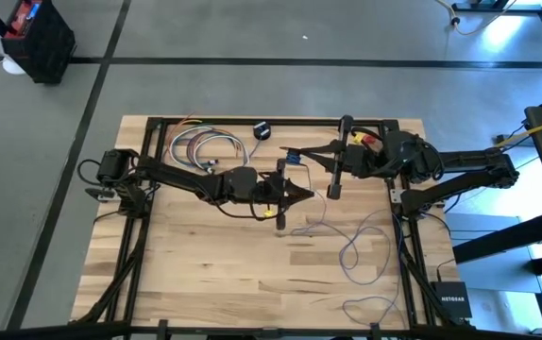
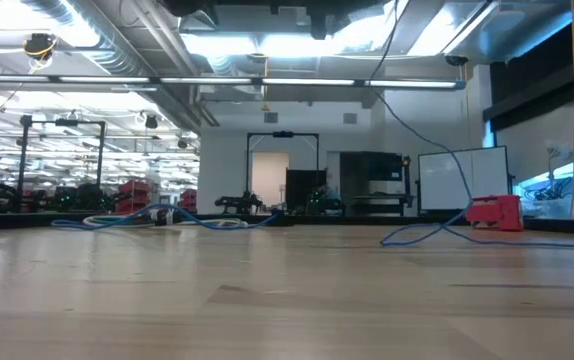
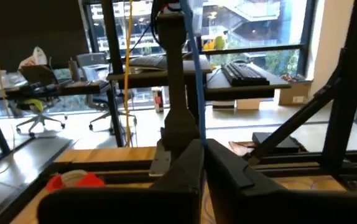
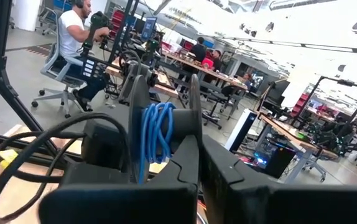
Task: Coil cords
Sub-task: Coil the blue wire onto the black spool
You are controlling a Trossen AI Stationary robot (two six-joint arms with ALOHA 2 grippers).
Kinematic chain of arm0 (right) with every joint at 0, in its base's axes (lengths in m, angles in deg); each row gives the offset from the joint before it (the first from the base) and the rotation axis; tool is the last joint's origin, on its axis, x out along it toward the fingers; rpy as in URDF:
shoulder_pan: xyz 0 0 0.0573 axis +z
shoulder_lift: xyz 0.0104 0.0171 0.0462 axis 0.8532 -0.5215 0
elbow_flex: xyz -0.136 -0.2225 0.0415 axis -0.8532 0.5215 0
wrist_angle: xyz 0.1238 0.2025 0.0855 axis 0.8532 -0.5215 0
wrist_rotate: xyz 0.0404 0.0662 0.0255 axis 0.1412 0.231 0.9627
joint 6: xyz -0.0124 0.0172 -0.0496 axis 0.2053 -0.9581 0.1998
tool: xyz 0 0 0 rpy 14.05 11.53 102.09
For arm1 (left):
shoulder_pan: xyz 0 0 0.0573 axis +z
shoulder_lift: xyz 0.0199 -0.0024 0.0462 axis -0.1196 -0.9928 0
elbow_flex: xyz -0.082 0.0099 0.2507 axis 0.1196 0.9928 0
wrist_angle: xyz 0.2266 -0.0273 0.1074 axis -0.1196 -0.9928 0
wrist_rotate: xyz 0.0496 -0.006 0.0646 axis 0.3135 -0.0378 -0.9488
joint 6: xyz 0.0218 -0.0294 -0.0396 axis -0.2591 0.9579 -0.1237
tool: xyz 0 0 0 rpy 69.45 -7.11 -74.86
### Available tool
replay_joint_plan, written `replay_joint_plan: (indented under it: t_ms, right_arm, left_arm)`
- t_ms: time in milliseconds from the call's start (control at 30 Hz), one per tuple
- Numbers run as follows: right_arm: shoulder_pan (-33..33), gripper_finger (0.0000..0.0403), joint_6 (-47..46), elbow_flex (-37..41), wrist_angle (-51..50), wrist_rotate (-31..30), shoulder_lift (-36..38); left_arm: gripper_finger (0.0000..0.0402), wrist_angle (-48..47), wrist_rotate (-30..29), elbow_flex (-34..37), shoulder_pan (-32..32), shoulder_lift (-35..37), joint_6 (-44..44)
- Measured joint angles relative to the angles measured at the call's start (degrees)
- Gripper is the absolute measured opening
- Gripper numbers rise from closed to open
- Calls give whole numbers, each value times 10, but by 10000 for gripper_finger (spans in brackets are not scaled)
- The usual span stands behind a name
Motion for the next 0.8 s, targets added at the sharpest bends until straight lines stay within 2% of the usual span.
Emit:
replay_joint_plan:
  t_ms: [200,367,500,633,800]
  right_arm:
    - [7,5,0,1,-15,-1,0]
    - [29,5,0,1,-52,-31,1]
    - [52,5,0,1,-99,-64,1]
    - [69,5,-10,1,-159,-108,1]
    - [69,5,-40,0,-228,-116,-1]
  left_arm:
    - [4,-74,-103,0,0,18,-37]
    - [2,-203,-203,0,-14,68,-69]
    - [3,-315,-281,0,-31,111,-59]
    - [2,-419,-311,0,-40,149,-17]
    - [2,-501,-314,0,-40,186,37]
